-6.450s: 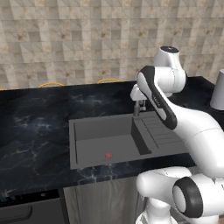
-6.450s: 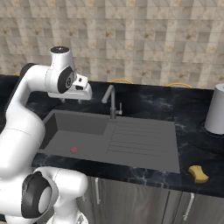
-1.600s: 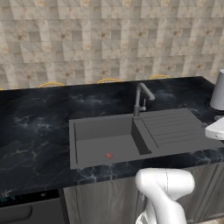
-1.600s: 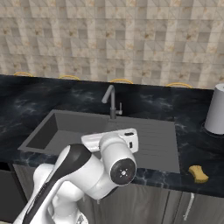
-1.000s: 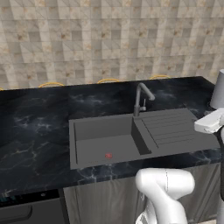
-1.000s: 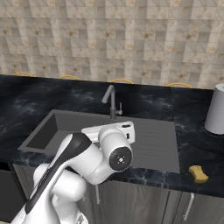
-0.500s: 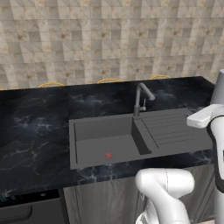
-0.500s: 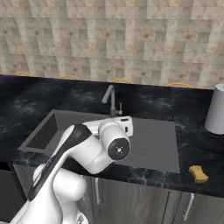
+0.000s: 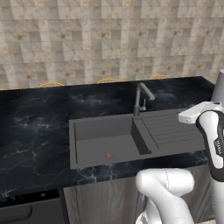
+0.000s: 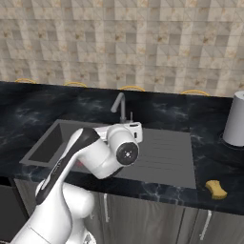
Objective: Soak the sponge with water for a few seconds and then drop it inside the sink.
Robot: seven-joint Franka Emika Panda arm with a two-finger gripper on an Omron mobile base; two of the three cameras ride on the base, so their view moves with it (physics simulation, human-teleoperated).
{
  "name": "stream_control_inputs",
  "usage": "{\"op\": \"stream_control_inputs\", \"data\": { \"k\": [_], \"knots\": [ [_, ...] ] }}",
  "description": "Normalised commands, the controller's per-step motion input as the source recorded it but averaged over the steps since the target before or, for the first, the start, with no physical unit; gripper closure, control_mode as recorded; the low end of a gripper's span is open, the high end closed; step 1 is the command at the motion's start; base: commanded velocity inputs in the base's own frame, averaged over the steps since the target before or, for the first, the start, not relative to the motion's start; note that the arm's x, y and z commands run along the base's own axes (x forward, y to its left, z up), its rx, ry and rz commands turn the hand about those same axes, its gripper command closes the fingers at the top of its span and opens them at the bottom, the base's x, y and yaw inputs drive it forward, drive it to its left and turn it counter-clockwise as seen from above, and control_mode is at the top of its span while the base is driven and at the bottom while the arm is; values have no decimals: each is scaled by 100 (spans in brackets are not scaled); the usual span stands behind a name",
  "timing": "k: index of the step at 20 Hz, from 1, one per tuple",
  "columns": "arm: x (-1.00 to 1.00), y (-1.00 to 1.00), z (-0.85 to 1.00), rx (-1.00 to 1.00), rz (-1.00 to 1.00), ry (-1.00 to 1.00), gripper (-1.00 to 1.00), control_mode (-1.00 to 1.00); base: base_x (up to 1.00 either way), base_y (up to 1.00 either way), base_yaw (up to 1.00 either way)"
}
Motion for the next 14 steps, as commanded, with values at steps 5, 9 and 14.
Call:
{"op": "stream_control_inputs", "data": {
  "k": [5, 9, 14],
  "knots": [
    [24, 0, -34, 0, 1, 0, -100, -100, 0, 0, 0],
    [16, 0, -25, 0, 6, 0, -100, -100, 0, 0, 0],
    [38, 0, -7, 0, 10, 0, -100, -100, 0, 0, 0]
  ]
}}
